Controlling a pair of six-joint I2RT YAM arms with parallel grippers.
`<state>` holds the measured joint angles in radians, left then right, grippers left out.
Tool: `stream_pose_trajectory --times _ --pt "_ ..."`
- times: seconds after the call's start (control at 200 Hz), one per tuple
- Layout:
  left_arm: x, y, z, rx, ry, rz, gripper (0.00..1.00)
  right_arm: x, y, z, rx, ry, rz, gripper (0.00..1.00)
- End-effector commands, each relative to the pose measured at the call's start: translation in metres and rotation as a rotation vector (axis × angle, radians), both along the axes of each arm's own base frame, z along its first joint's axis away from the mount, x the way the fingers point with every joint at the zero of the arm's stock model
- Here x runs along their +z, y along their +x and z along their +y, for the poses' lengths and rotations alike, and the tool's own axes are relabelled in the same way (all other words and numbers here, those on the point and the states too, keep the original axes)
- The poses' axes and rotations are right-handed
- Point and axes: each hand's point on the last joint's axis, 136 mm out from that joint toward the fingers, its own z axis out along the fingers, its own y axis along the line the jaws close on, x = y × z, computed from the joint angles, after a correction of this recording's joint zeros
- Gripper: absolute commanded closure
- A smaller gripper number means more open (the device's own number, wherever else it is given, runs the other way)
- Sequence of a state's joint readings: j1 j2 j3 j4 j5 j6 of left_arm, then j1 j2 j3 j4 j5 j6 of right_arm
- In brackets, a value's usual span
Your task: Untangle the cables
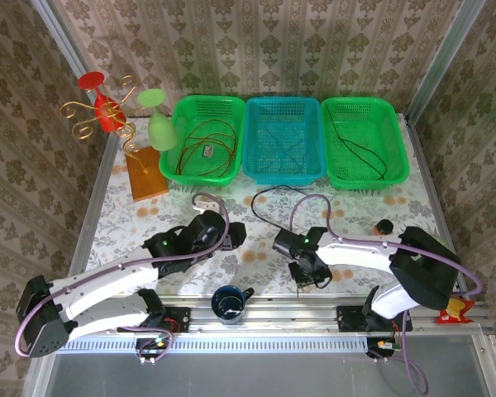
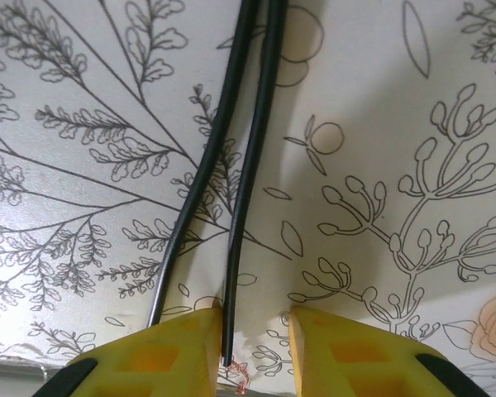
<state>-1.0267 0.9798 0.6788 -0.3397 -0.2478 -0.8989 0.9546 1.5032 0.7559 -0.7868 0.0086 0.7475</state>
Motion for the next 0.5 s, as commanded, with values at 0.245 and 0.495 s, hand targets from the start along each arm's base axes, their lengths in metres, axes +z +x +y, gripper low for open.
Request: stream_pose_trajectory --times 0.245,0.495 --pt "0.003 -0.016 0.018 0.000 -0.034 0.030 0.32 -0.009 0.007 0.015 0.045 0.002 -0.035 0.77" --pt "0.002 -0.016 0.001 -0.054 -0.027 0.035 0.32 -0.004 0.012 0.018 0.046 0.059 -0.069 0.96"
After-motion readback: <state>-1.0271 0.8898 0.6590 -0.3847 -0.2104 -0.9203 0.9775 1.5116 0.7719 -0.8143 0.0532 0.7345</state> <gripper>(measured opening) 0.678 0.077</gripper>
